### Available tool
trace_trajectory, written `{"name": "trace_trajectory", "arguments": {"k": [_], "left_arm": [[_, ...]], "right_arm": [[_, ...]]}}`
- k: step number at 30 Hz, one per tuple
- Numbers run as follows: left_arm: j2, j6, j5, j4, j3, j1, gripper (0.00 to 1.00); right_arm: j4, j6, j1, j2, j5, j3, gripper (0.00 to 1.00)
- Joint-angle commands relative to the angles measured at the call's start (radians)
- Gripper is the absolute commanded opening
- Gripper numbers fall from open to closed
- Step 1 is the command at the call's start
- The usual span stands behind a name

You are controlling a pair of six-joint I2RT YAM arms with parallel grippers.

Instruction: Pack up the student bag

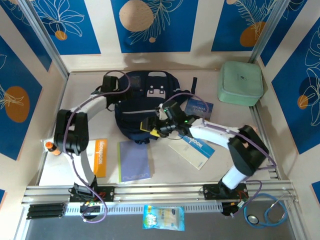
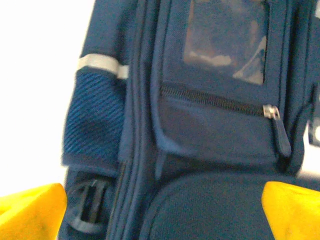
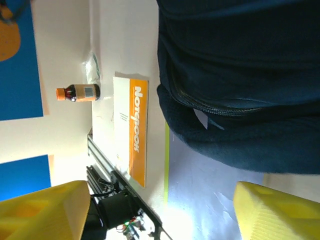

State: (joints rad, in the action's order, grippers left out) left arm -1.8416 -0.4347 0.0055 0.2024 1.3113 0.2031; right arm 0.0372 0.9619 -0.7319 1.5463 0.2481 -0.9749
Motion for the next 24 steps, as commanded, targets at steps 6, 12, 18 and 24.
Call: {"name": "trace_trajectory", "arguments": {"k": [6, 12, 18, 24], "left_arm": [[0.326, -0.045, 0.076, 0.074, -0.256, 0.050, 0.97], [0.346, -0.178, 0.109, 0.005, -0.337, 0.169, 0.96], [0.230, -0.199, 0.136, -0.056, -0.328, 0.191, 0.98], [0.125, -0.162, 0.138, -0.049, -0.276, 0.134, 0.98]], "right_arm": [[0.276, -0.224, 0.184, -0.271, -0.180, 0.141, 0.81], [0.201, -0.225, 0.340, -0.120, -0.156, 0.049, 0.80], [0.183, -0.232, 0.313, 0.136, -0.137, -0.130, 0.74], [0.122, -0.181, 0.213, 0.263, -0.108, -0.196, 0.72]]}}
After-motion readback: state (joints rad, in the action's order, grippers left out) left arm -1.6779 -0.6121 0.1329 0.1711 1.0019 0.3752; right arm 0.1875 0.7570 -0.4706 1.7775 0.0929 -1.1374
